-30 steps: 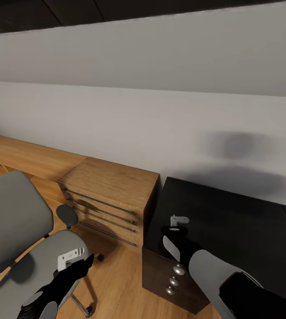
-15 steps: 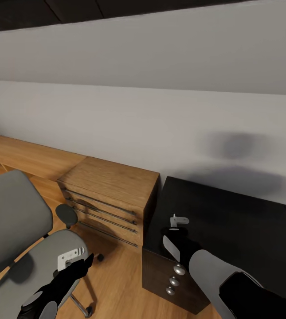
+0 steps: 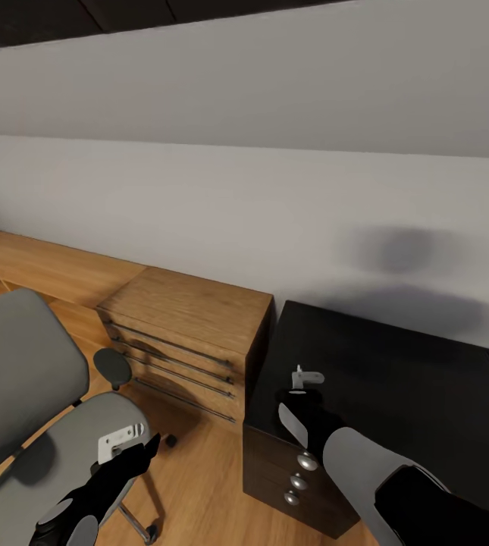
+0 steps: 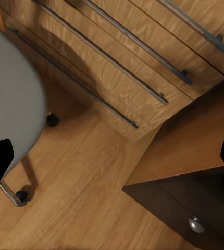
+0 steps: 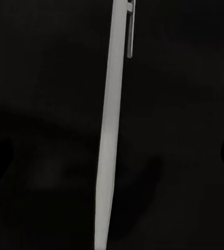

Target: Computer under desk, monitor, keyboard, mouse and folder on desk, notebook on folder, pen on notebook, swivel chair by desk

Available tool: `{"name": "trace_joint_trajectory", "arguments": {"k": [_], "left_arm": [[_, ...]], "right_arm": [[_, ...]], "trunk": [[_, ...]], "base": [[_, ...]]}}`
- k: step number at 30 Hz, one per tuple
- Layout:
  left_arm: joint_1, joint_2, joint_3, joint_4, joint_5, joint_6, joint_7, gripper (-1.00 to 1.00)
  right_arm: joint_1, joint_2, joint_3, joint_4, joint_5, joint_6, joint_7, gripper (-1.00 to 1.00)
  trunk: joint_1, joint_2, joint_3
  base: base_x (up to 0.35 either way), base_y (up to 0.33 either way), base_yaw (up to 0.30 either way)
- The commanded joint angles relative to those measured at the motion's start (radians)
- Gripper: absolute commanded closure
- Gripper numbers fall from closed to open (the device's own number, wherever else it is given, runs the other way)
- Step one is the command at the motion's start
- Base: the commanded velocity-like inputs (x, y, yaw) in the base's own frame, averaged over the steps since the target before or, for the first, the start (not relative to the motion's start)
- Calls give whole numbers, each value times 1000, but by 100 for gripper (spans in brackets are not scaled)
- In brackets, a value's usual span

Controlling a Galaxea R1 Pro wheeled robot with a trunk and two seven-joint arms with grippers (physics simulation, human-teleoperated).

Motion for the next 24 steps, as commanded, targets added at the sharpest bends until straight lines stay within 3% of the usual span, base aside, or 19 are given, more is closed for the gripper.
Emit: {"name": "trace_joint_trajectory", "arguments": {"k": [1,12,16,24], "left_arm": [[0,1,-2,-2,11,2,10,-100],[0,1,-2,-2,11,2,10,-100],[0,1,-1,-2,11,2,10,-100],[0,1,0,-2,11,2,10,-100]], "right_arm": [[-1,0,7,-1,-3,8,-6,-100],[-1,0,7,-1,-3,7,-7,-100],[-1,0,7,-1,-3,7,-7,-100],[-1,0,7,-1,-3,8,-7,-100]], "trunk": [[0,-1,-1],[0,-1,-1],[16,-29,-14],[16,-29,-14]], "base": [[0,0,0],[0,0,0],[0,0,0],[0,0,0]]}}
